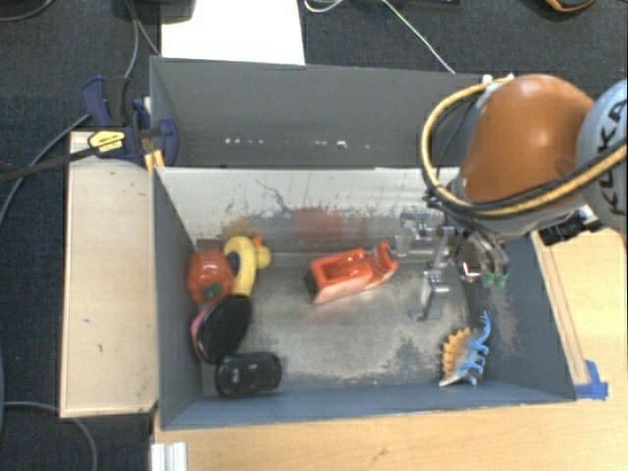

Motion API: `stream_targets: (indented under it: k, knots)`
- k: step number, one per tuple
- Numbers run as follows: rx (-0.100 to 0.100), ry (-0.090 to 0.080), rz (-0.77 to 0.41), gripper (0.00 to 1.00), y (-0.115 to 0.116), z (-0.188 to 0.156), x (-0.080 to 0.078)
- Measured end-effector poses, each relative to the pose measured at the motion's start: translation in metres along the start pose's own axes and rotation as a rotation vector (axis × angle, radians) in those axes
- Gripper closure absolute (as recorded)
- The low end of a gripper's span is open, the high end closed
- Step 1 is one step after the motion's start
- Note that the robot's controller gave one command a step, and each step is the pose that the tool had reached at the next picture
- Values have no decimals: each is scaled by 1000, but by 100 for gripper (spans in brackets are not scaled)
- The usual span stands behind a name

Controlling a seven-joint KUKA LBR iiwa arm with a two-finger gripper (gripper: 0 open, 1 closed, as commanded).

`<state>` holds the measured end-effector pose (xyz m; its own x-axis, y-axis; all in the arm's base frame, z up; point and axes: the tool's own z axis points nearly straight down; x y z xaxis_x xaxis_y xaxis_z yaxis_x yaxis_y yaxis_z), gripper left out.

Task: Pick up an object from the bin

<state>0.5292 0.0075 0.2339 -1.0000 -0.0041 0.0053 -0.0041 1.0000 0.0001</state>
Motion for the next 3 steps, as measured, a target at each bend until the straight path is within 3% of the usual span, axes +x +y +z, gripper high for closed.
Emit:
stream_targets:
  k: [1, 2, 3]
  knots:
    - [0, -9, 0, 0, 0, -5, -1]
    - [0, -17, -96, 0, 38, 125, -54]
    - [0, -19, -136, 0, 36, 121, -51]
